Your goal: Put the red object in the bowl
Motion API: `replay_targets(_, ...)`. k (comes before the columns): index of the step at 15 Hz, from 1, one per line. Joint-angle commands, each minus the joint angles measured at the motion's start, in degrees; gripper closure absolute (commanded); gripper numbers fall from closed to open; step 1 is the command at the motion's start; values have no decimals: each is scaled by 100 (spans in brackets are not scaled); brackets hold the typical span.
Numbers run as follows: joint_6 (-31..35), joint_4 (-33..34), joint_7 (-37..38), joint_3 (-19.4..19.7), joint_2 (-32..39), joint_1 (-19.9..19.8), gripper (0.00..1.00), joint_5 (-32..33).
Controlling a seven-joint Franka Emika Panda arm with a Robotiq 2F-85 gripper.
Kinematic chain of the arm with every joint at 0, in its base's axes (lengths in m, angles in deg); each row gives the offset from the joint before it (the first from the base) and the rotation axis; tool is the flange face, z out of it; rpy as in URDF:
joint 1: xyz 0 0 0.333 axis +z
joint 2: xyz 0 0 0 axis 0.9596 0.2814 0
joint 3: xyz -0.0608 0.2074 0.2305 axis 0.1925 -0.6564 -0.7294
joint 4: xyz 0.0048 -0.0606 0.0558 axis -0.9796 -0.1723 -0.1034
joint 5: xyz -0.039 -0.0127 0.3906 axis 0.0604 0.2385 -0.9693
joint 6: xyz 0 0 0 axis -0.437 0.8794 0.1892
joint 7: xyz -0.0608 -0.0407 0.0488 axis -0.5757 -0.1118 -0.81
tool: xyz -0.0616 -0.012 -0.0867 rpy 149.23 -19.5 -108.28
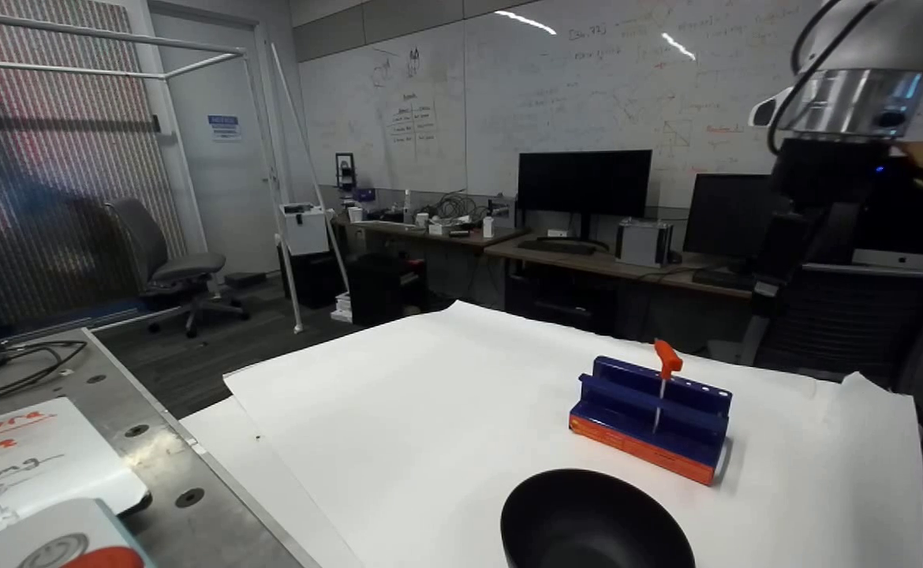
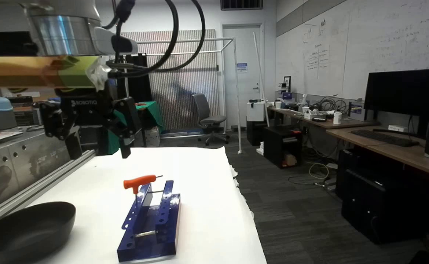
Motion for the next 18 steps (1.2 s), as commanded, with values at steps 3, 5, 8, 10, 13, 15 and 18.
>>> replay_targets(3,-385,1643,863,-53,2015,-50,0,-406)
replay_targets(5,-361,1988,1230,-65,2483,-54,0,-400)
replay_targets(8,-272,2327,1687,-25,2971,-51,0,-292)
replay_targets(10,-256,2459,1949,20,3146,-54,0,-221)
replay_targets(13,-313,2548,2217,95,3254,-76,0,-231)
replay_targets(15,-410,2540,2306,136,3280,-109,0,-319)
replay_targets(18,-488,2486,2355,180,3313,-155,0,-414)
